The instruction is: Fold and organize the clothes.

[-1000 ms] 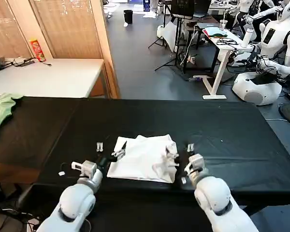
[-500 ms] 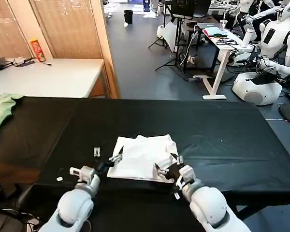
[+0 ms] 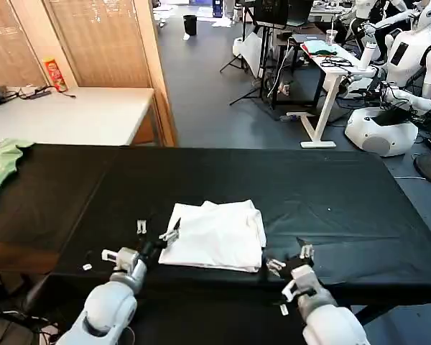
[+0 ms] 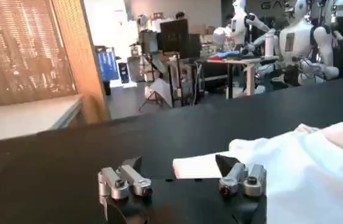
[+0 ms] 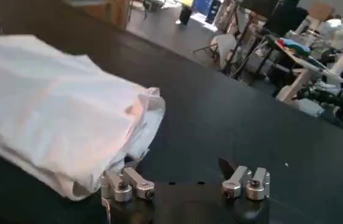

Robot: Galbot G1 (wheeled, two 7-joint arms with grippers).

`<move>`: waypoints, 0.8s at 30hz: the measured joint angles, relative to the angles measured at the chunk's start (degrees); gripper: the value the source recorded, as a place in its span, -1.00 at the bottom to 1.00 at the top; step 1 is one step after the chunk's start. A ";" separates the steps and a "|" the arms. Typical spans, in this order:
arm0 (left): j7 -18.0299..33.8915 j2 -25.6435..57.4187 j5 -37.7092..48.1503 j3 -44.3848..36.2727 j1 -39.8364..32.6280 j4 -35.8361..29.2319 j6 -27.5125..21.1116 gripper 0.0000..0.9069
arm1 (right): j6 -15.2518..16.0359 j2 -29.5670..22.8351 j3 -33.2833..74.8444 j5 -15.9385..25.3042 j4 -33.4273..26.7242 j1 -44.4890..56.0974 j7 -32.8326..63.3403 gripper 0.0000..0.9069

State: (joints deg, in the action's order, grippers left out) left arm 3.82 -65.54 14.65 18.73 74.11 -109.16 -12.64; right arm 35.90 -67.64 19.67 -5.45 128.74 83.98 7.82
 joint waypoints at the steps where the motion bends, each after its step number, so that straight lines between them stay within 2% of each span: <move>1: -0.04 -0.02 0.00 0.08 0.10 0.00 0.08 0.94 | -0.47 -0.20 0.12 -0.72 0.24 0.00 -0.11 0.94; 6: -0.38 -0.54 0.02 0.54 0.52 0.55 1.32 0.94 | -1.56 -1.39 0.21 -1.55 -0.01 -0.82 -0.52 0.94; 9: -0.62 -1.31 1.64 0.80 0.34 1.73 1.54 0.94 | -3.62 -2.13 -0.03 -1.31 -1.28 -1.97 -1.07 0.94; 12: -0.64 -2.18 4.06 1.31 0.56 2.64 1.36 0.94 | -5.42 -2.97 -0.71 0.16 -3.80 -3.91 -2.16 0.94; 24: -0.90 -4.08 6.15 2.04 2.05 0.67 0.55 0.94 | -6.99 -6.51 -3.29 4.43 -16.15 -12.45 -3.33 0.94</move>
State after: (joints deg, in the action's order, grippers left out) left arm 2.93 -69.62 20.80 20.77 76.17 -108.49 -12.09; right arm 28.91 -74.15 16.37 -1.02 112.59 71.53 4.50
